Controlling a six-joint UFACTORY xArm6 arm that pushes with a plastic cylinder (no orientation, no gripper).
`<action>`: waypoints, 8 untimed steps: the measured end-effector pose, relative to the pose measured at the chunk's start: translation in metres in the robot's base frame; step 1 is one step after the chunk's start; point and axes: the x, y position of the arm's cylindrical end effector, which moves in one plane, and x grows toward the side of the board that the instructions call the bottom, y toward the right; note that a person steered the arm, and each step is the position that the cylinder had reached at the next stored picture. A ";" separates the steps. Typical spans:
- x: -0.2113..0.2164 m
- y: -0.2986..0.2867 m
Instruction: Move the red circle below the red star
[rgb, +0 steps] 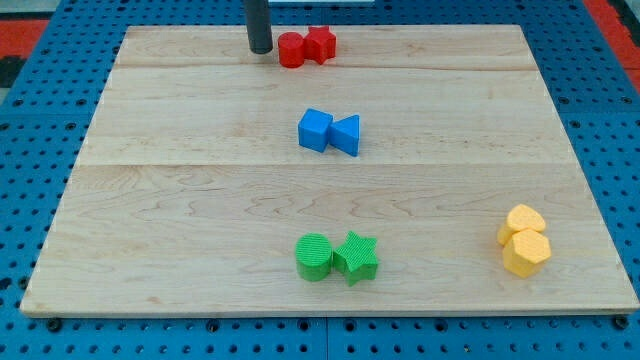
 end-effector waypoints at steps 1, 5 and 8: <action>0.012 0.024; -0.030 0.043; -0.002 0.065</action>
